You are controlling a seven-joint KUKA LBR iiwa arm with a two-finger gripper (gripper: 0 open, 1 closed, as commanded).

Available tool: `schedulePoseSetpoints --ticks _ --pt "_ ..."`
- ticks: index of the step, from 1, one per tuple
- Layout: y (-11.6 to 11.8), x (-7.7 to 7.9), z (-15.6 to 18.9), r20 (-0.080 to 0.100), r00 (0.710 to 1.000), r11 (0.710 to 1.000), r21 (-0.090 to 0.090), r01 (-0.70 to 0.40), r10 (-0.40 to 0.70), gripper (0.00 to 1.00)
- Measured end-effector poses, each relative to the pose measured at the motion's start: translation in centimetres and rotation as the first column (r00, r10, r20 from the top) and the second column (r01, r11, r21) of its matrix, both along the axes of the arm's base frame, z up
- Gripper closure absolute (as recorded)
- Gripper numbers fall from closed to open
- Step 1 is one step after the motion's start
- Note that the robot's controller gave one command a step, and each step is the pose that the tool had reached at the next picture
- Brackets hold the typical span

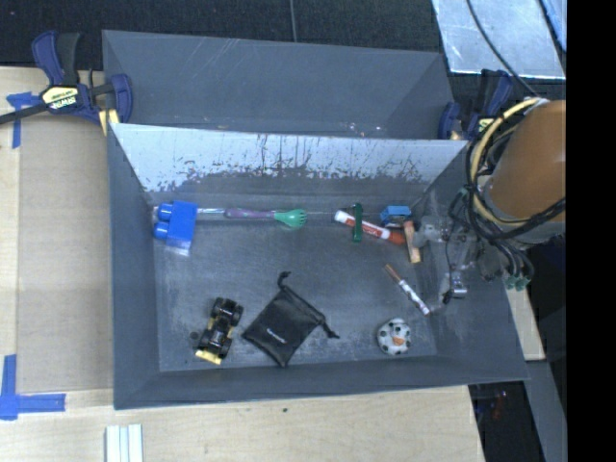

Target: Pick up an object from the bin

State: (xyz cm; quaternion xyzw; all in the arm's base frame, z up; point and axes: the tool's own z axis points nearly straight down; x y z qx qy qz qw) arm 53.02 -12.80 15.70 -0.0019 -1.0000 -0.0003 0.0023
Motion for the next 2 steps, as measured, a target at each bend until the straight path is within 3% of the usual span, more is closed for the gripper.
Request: schedulePoseSetpoints --ticks 1,2 --pt "0.1 0.2 0.4 0.008 1.000 1.000 -0.001 -0.003 0.003 0.00" --pt "1.7 -4.0 -1.7 0.007 0.991 0.991 -0.001 -0.133 0.133 0.00"
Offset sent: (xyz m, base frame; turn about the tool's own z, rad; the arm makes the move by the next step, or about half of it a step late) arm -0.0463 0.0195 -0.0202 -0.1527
